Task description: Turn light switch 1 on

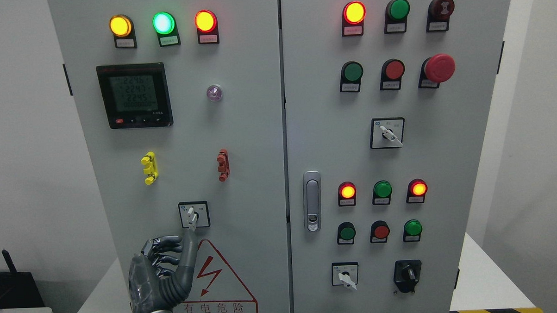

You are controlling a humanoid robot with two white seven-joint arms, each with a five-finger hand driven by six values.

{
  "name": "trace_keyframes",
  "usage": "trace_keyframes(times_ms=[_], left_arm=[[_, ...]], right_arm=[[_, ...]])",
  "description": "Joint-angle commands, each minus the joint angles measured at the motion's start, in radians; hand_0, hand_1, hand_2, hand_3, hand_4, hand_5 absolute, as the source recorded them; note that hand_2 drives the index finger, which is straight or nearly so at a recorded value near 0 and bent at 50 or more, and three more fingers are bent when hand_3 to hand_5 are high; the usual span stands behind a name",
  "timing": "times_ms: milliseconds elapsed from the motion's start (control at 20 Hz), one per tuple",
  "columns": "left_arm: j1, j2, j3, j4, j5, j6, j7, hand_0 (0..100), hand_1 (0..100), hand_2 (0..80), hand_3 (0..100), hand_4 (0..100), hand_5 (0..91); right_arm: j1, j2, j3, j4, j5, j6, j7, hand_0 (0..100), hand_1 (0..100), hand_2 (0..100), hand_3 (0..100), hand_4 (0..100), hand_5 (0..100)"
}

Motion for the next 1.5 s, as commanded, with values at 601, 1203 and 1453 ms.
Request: trace_keyframes(times_ms=[601,1203,1453], left_arm=[[-0.050,-0.004,0.000,0.020,0.005,0.039,-0.001,22,57,47.1,62,72,79.1],[-0.062,-0.004,0.000,0.020,0.016,0.079,-0.002,24,55,47.2,62,72,80.6],[-0.073,-0.004,-0.001,0.020,0.019,0.083,-0.002,24,54,47.3,62,72,80.7]], right_arm=[[0.000,0.000,0.000,0.000,-0.018,0.001,0.000,12,39,0,0,0,0],[0.000,0.000,0.000,0.000,-0.017,0.001,0.000,12,39,0,0,0,0],[0.000,0.000,0.000,0.000,-0.017,0.001,0.000,12,39,0,0,0,0]])
